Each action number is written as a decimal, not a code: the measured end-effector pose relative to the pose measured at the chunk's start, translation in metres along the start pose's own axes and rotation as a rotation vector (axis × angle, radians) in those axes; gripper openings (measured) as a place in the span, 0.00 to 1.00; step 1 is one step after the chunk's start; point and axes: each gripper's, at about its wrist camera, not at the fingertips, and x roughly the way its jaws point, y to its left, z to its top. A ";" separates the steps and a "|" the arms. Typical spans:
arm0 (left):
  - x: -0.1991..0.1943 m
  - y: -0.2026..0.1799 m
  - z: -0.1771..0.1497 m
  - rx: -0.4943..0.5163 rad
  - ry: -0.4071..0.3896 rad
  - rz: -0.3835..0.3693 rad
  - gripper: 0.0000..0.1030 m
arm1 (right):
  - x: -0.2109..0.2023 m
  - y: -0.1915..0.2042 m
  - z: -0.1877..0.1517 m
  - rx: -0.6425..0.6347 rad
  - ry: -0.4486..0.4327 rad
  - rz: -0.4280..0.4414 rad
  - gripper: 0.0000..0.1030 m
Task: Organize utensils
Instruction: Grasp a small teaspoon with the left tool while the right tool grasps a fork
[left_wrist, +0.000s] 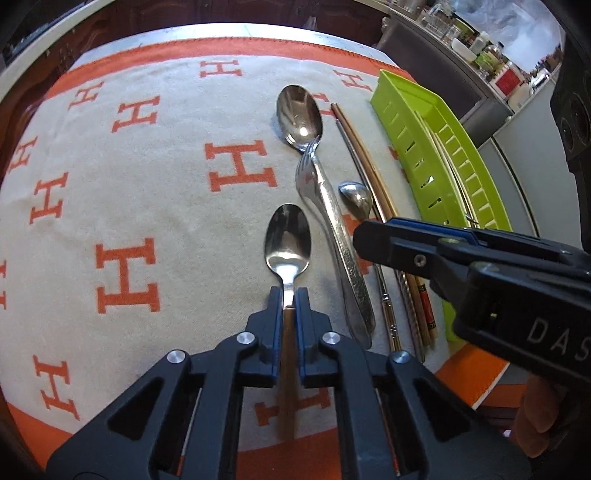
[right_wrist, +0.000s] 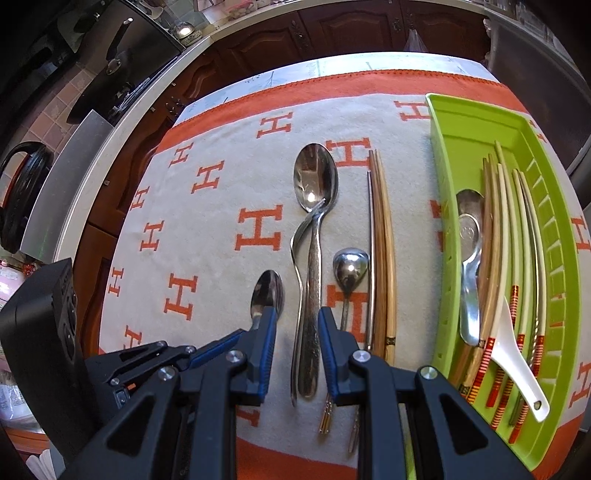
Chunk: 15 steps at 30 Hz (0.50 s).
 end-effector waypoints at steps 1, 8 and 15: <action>0.000 0.003 0.000 -0.014 0.000 -0.011 0.04 | 0.001 0.002 0.002 -0.009 -0.005 -0.002 0.22; -0.013 0.032 -0.005 -0.113 -0.030 -0.012 0.04 | 0.013 0.018 0.020 -0.089 -0.051 -0.053 0.22; -0.033 0.065 -0.010 -0.201 -0.073 -0.006 0.04 | 0.032 0.022 0.030 -0.136 -0.069 -0.109 0.22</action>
